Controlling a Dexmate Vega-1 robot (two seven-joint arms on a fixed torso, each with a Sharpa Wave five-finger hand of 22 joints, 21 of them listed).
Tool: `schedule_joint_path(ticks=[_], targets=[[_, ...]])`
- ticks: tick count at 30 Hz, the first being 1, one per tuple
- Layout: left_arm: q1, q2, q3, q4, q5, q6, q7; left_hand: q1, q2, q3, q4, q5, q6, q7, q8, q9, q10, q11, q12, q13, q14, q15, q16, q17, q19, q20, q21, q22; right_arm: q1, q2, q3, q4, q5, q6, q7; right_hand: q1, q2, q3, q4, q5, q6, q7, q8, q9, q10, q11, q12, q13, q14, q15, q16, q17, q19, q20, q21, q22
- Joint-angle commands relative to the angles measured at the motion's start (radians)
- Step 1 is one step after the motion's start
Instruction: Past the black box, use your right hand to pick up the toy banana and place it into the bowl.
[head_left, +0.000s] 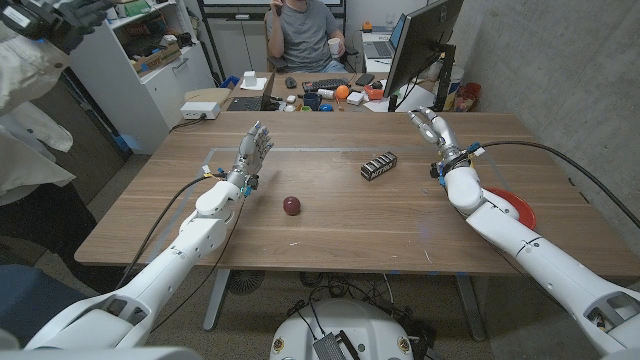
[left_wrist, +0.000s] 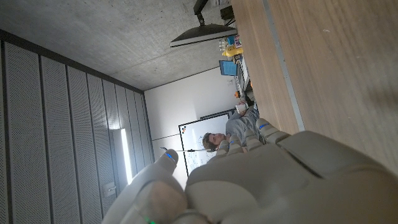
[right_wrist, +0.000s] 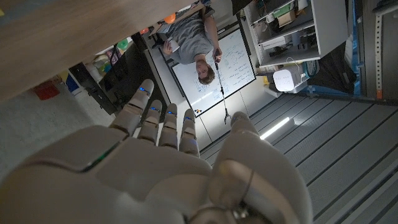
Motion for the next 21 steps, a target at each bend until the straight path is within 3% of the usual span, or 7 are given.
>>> schedule_joint_path(ticks=[1,7,10,12,18,20,21], targets=[[0.007,-0.001,-0.002,-0.013,0.004,-0.007,-0.003,-0.003,0.135,0.01,-0.001,0.003,-0.123,0.0,0.006,0.005,-0.157,0.003,0.006,0.002,-0.147,0.007,0.008,0.003,-0.002,0.002,0.006,0.001,0.051,-0.067,-0.108,-0.176,-0.327,-0.391,-0.068,0.03,0.0,0.011,-0.021,-0.01,0.013,-0.004,0.005,0.005,0.011,-0.012,-0.001,0.002,0.006,-0.01,0.003,0.002,-0.011,0.005,-0.005,0.002],[0.011,-0.001,-0.002,-0.021,0.006,-0.01,-0.002,-0.003,0.134,0.01,-0.001,0.003,-0.121,-0.001,0.006,0.005,-0.157,0.003,0.006,0.002,-0.146,0.006,0.008,0.003,-0.001,0.001,0.006,0.001,0.108,-0.049,-0.189,-0.192,-0.465,-0.654,-0.032,0.02,-0.036,-0.004,-0.031,-0.045,-0.029,-0.024,-0.019,0.006,-0.022,-0.026,-0.022,0.004,-0.026,-0.008,-0.01,0.009,-0.041,0.033,-0.015,0.001],[0.011,-0.002,-0.002,-0.022,0.006,-0.011,-0.002,-0.003,0.134,0.01,-0.001,0.003,-0.121,0.0,0.006,0.005,-0.157,0.003,0.006,0.002,-0.146,0.006,0.008,0.003,0.0,0.001,0.006,0.001,0.141,-0.03,-0.244,-0.192,-0.541,-0.799,-0.002,0.008,-0.045,-0.011,-0.029,-0.054,-0.05,-0.014,-0.028,0.007,-0.036,-0.027,-0.029,0.005,-0.034,-0.007,-0.011,0.012,-0.046,0.042,-0.015,0.001],[0.009,-0.004,0.0,-0.02,0.006,-0.01,-0.005,-0.003,0.134,0.01,-0.001,0.003,-0.121,0.0,0.006,0.005,-0.156,0.004,0.006,0.002,-0.146,0.007,0.008,0.003,0.0,0.001,0.006,0.001,0.186,-0.014,-0.301,-0.187,-0.593,-0.936,0.08,0.002,-0.052,-0.016,-0.028,-0.059,-0.058,-0.005,-0.031,0.007,-0.046,-0.025,-0.033,0.005,-0.04,-0.008,-0.012,0.014,-0.049,0.048,-0.016,0.001],[0.005,-0.007,0.003,-0.017,0.009,-0.011,-0.006,-0.003,0.134,0.01,-0.001,0.002,-0.12,-0.001,0.006,0.005,-0.156,0.004,0.006,0.002,-0.146,0.007,0.008,0.003,0.0,0.002,0.006,0.001,0.217,-0.025,-0.32,-0.172,-0.565,-0.978,0.12,0.002,-0.077,-0.026,-0.039,-0.07,-0.103,-0.015,-0.041,0.009,-0.115,-0.026,-0.054,0.008,-0.097,-0.006,-0.028,0.014,-0.067,0.065,-0.018,0.001],[0.003,-0.007,0.004,-0.015,0.011,-0.011,-0.006,-0.003,0.134,0.01,-0.001,0.002,-0.12,0.0,0.006,0.005,-0.156,0.004,0.005,0.002,-0.145,0.007,0.009,0.003,0.001,0.002,0.007,0.001,0.244,-0.049,-0.346,-0.156,-0.569,-0.981,0.158,0.003,-0.081,-0.028,-0.041,-0.07,-0.128,-0.019,-0.044,0.011,-0.151,-0.024,-0.06,0.009,-0.126,-0.003,-0.031,0.015,-0.088,0.079,-0.023,0.001],[0.002,-0.006,0.005,-0.015,0.01,-0.008,-0.01,-0.003,0.134,0.01,-0.001,0.002,-0.12,0.0,0.006,0.005,-0.157,0.005,0.005,0.001,-0.146,0.007,0.008,0.003,0.0,0.002,0.006,0.001,0.245,-0.079,-0.334,-0.155,-0.537,-0.92,0.17,0.002,-0.081,-0.029,-0.041,-0.071,-0.145,-0.022,-0.045,0.012,-0.179,-0.038,-0.063,0.01,-0.15,-0.001,-0.032,0.017,-0.109,0.091,-0.026,0.001]])
